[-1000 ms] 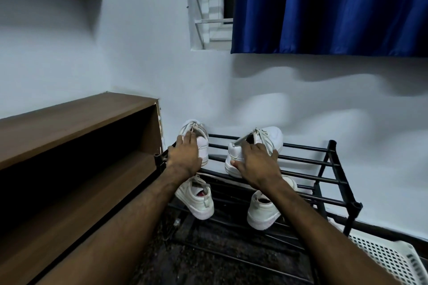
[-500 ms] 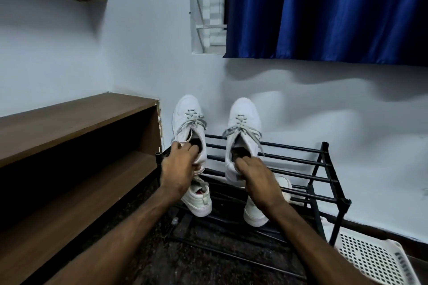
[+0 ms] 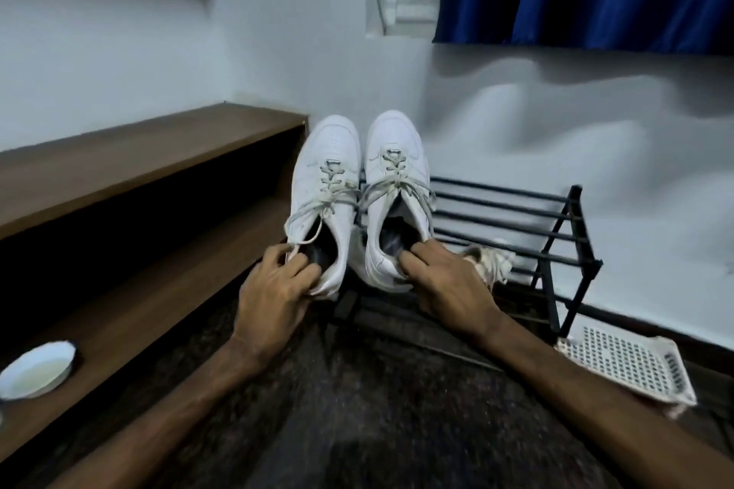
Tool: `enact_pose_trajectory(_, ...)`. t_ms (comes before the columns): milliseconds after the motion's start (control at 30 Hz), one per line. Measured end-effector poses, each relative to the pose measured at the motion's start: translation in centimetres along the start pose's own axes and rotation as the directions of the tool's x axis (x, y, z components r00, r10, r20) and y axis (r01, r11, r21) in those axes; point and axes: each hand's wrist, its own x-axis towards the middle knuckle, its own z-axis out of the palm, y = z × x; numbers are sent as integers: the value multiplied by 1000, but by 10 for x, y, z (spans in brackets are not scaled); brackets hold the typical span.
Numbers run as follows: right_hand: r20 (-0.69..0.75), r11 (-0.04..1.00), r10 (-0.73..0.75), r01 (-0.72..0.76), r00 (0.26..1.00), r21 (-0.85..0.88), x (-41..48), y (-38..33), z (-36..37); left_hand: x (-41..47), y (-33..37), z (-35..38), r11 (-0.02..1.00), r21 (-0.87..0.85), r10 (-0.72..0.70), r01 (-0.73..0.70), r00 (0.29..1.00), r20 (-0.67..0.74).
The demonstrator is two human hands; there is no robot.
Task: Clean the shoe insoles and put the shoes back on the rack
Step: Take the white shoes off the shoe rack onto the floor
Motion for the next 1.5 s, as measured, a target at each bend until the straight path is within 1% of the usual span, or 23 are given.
enact_pose_trajectory(67,21,997,-21,20,1000,68,-26,-23,5,-38,3,-2,999,-34,10,-8,999,42)
enact_pose_trajectory(167,114,982,-50,27,992,189,-69,-63,26,-105,9,3,996,-89,-12,28,985,175)
enact_pose_trajectory(267,232,968,-24,-36,972,249,-106,-99,53,-164,17,18,978,-180,-50,108,952,301)
enact_pose_trajectory(367,316,945,-31,-76,948,318,-134,-129,89,-207,17,42,976,-187,-29,113,914,404)
enact_pose_trajectory(433,392,932,-38,-109,919,345,-149,-142,109,-225,17,56,980,-167,-19,110,883,470)
enact_pose_trajectory(533,497,923,-24,-172,868,345,-175,-159,147,-252,12,81,983,-142,-26,116,855,518)
enact_pose_trajectory(667,611,902,14,-273,791,334,-197,-174,189,-280,-1,104,971,-147,-62,186,796,602)
enact_pose_trajectory(700,619,897,22,-289,785,335,-200,-177,199,-286,-5,109,966,-154,-68,208,779,623)
enact_pose_trajectory(767,669,868,-8,-327,743,374,-206,-188,213,-299,-12,117,932,-192,-94,307,718,689)
enact_pose_trajectory(833,745,862,-85,-327,662,388,-215,-197,222,-317,-16,124,871,-250,-114,424,668,736)
enact_pose_trajectory(933,748,877,-141,-268,649,398,-225,-196,232,-331,-26,133,843,-296,-77,449,645,760)
enact_pose_trajectory(967,738,887,-143,-245,659,391,-222,-190,233,-329,-31,136,846,-302,-49,439,629,776)
enact_pose_trajectory(1000,713,902,-130,-216,689,373,-219,-181,232,-321,-35,138,873,-291,-11,392,611,792)
enact_pose_trajectory(1033,708,908,-118,-212,696,360,-211,-171,227,-311,-38,139,908,-259,16,328,591,807)
enact_pose_trajectory(1067,718,911,-104,-224,689,347,-202,-159,220,-297,-40,137,935,-223,23,274,583,812)
enact_pose_trajectory(1100,692,913,-69,-235,718,334,-193,-148,214,-282,-40,133,946,-199,13,256,584,812)
enact_pose_trajectory(1133,707,900,-61,-267,704,344,-182,-136,204,-262,-38,129,947,-190,4,258,584,812)
enact_pose_trajectory(1233,614,914,56,-289,787,286,-151,-91,186,-193,-31,129,958,-214,36,190,661,749)
enact_pose_trajectory(1300,584,939,143,-296,799,176,-122,-51,168,-138,-26,139,969,-217,72,114,713,697)
enact_pose_trajectory(1333,526,947,192,-297,829,123,-110,-30,160,-111,-22,148,974,-212,88,80,729,679)
enact_pose_trajectory(1367,492,946,241,-315,837,72,-99,-9,156,-83,-17,156,977,-206,96,58,741,665)
enact_pose_trajectory(1433,467,911,380,-412,798,-38,-79,33,146,-29,-4,175,980,-201,126,5,764,633)
enact_pose_trajectory(1500,456,874,466,-475,758,-105,-66,68,137,15,7,191,985,-167,132,-38,789,601)
